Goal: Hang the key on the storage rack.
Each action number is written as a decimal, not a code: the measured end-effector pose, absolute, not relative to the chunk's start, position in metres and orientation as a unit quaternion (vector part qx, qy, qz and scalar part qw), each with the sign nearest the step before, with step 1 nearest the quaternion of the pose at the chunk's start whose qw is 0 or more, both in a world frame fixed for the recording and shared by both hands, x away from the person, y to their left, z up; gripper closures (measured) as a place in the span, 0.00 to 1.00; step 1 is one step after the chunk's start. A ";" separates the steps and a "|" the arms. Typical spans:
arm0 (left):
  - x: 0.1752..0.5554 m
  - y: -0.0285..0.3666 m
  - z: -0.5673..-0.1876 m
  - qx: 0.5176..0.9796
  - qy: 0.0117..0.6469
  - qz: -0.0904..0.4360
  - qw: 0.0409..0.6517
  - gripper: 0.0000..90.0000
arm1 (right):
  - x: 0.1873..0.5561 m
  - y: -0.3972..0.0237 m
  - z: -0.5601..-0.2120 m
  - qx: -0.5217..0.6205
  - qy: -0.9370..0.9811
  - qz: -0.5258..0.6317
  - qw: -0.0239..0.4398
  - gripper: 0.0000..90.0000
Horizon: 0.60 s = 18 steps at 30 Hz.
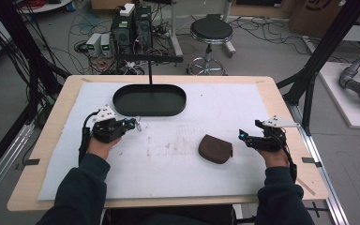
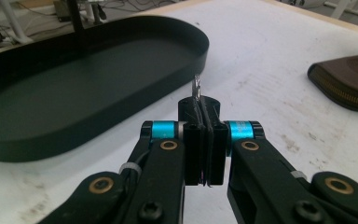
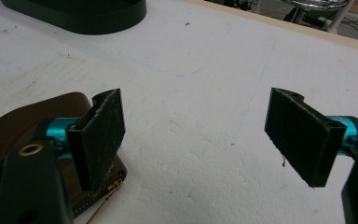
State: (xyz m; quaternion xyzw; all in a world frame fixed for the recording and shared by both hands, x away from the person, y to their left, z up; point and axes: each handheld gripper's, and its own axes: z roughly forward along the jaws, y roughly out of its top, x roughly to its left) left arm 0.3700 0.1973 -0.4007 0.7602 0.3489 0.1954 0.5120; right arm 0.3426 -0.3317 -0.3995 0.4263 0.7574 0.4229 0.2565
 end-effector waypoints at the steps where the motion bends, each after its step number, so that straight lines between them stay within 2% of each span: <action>1: 0.372 0.199 -0.396 0.758 0.348 0.200 0.514 0.98 | 0.343 -0.332 -0.399 0.428 0.757 0.423 0.256 0.23; 18: 0.454 0.226 -0.322 0.722 0.370 0.245 0.530 0.98 | 0.347 -0.333 -0.401 0.433 0.752 0.428 0.253 0.23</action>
